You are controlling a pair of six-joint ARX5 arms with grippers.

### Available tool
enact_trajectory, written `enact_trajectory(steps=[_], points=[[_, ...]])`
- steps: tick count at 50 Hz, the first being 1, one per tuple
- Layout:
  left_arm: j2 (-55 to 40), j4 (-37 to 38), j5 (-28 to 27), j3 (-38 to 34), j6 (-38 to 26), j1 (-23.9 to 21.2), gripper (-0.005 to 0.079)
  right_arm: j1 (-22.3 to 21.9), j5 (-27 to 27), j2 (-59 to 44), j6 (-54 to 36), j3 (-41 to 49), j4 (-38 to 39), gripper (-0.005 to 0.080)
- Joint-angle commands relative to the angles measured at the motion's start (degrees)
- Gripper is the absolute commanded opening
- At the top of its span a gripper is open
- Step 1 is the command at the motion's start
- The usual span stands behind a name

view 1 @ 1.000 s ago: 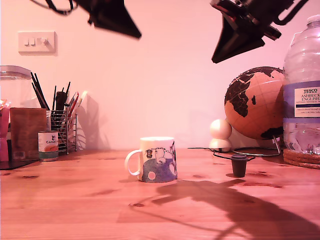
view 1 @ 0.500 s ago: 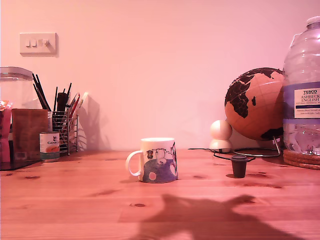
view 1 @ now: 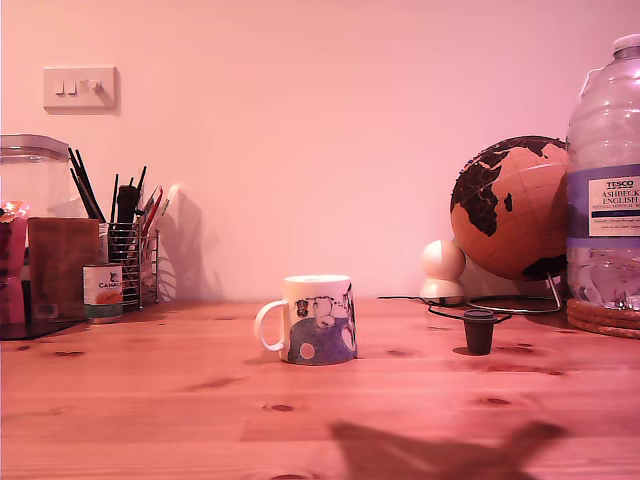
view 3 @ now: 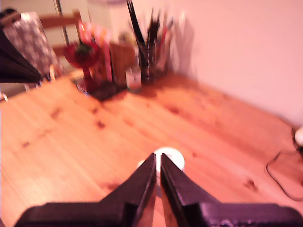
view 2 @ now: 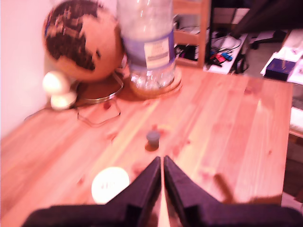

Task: Lift the coffee cup and remove the coffee capsule that is hidden under it

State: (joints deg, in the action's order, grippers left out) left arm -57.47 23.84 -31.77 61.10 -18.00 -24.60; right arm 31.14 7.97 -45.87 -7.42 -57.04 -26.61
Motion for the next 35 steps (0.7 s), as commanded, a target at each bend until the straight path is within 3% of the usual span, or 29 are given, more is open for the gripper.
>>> enact_trajectory(steps=[1, 12, 35], points=[[1.44, -2.10, 0.13, -2.54, 0.52, -0.04, -0.0020, 0.39, -0.81, 1.46, 0.09, 3.78, 0.59, -0.0013], [3.17, -1.09, -0.46, -4.52, 1.53, -0.11, -0.0019, 0.37, -1.03, 6.14, 0.13, 7.04, -0.07, -0.0013], [3.17, -0.74, -0.81, -4.50, 1.77, -0.33, -0.0019, 0.35, -1.07, 6.27, 0.07, 7.04, -4.87, -0.0013]])
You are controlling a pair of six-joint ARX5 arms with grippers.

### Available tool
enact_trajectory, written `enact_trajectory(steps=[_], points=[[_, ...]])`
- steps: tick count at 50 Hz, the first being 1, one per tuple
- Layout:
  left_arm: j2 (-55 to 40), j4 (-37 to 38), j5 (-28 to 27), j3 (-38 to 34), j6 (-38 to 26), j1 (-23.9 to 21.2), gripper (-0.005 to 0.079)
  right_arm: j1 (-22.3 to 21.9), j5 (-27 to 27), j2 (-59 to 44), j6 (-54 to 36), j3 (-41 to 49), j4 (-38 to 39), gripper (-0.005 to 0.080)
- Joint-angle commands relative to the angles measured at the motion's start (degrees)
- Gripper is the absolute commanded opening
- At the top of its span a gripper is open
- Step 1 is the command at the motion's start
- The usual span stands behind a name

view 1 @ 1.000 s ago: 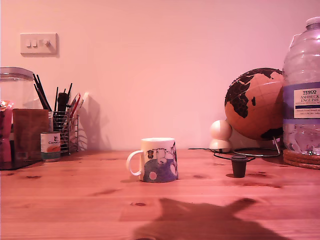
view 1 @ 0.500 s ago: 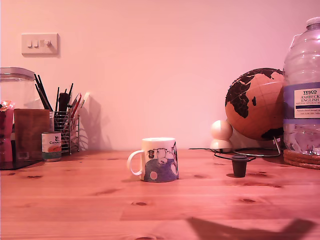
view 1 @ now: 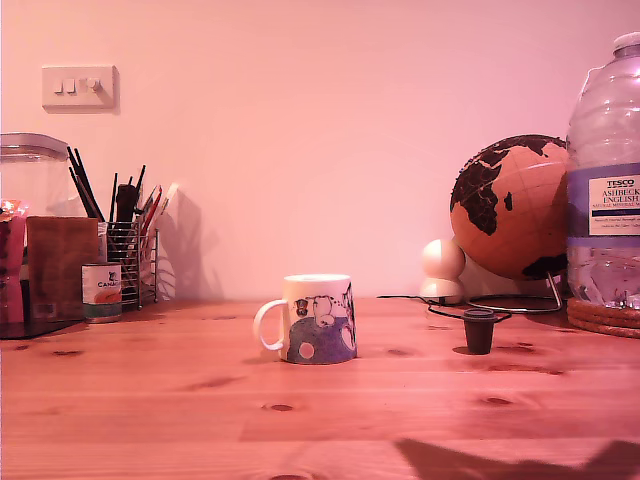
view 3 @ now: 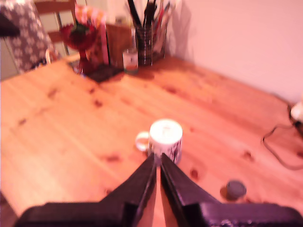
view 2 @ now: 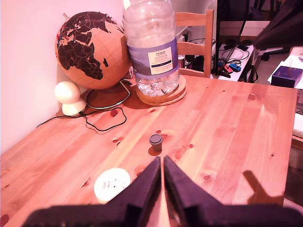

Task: Lift the coffee cup and remove the coffee capsule that is hidden under it

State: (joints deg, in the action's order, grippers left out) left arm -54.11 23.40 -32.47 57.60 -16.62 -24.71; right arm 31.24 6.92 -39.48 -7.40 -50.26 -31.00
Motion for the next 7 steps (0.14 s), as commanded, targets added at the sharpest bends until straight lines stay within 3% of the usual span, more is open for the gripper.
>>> enact_trajectory(steps=[1, 7], points=[[-0.20, -0.26, -0.13, -1.01, 0.37, -0.22, -0.0019, 0.24, -0.02, -0.11, 0.04, 0.26, -0.92, -0.0013], [-0.20, -0.26, -0.13, -1.01, 0.39, -0.22, -0.0019, 0.24, -0.02, -0.09, 0.04, 0.26, -3.34, -0.0013]])
